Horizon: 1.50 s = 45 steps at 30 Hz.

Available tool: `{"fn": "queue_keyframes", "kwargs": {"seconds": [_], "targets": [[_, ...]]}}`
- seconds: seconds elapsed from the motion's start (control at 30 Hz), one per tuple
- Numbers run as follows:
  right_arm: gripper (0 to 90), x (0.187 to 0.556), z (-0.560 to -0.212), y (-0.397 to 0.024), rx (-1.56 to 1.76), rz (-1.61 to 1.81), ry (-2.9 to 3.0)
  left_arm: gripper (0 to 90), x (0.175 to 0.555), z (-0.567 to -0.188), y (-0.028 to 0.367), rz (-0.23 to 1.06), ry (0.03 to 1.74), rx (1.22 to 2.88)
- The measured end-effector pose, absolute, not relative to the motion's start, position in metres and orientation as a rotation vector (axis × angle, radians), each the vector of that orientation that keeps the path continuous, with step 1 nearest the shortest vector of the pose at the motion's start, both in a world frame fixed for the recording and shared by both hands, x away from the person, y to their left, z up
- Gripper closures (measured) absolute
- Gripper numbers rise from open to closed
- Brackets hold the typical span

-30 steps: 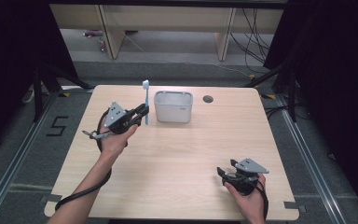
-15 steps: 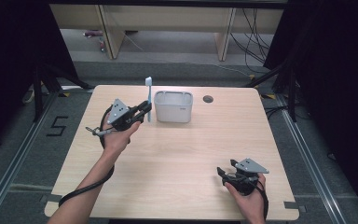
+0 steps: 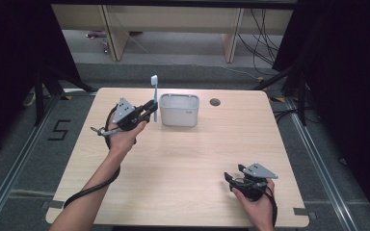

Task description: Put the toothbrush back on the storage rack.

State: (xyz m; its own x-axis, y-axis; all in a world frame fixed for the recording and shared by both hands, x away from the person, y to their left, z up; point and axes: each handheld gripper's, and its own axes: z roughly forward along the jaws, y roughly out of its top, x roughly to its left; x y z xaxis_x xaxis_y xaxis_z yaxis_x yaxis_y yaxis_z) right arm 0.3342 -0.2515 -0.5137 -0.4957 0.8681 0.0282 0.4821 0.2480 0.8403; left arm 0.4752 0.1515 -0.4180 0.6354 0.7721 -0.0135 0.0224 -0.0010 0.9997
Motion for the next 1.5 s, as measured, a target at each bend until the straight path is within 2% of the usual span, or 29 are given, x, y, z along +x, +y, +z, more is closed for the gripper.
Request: {"fn": "queue_keyframes", "kwargs": {"seconds": [1.5], "targets": [[35.0, 0.334, -0.514, -0.251, 1.261, 1.188, 2.071, 78.3, 0.514, -0.400, 0.136, 0.680, 0.724, 1.434]]}}
